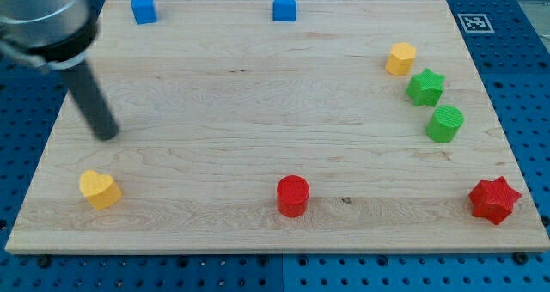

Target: Place the yellow heart towards the bottom of the green circle

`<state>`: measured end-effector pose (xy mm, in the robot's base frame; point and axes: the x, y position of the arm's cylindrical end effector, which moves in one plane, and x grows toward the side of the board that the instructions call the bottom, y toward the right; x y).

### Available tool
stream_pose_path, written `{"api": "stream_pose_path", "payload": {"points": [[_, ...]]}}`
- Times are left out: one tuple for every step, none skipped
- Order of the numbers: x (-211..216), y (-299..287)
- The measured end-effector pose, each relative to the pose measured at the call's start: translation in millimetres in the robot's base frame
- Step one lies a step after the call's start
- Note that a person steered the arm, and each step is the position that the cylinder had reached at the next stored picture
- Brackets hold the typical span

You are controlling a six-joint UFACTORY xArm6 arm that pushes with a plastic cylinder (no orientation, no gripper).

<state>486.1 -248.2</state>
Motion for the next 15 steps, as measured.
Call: {"api": "stream_pose_path", "payload": {"points": [[40.7, -56.3], [74.5, -51.4], [117.1, -23.6], [123.1, -15.1], [117.9, -15.2], [102.1, -9.9], [94.1, 7.0], [86.0, 35.5], [68.6, 66.1], [42.3, 72.6], [34.7, 71.3], [34.7, 68.7], [25.6, 68.7], [16.3, 70.1], [16.3, 97.9]]}}
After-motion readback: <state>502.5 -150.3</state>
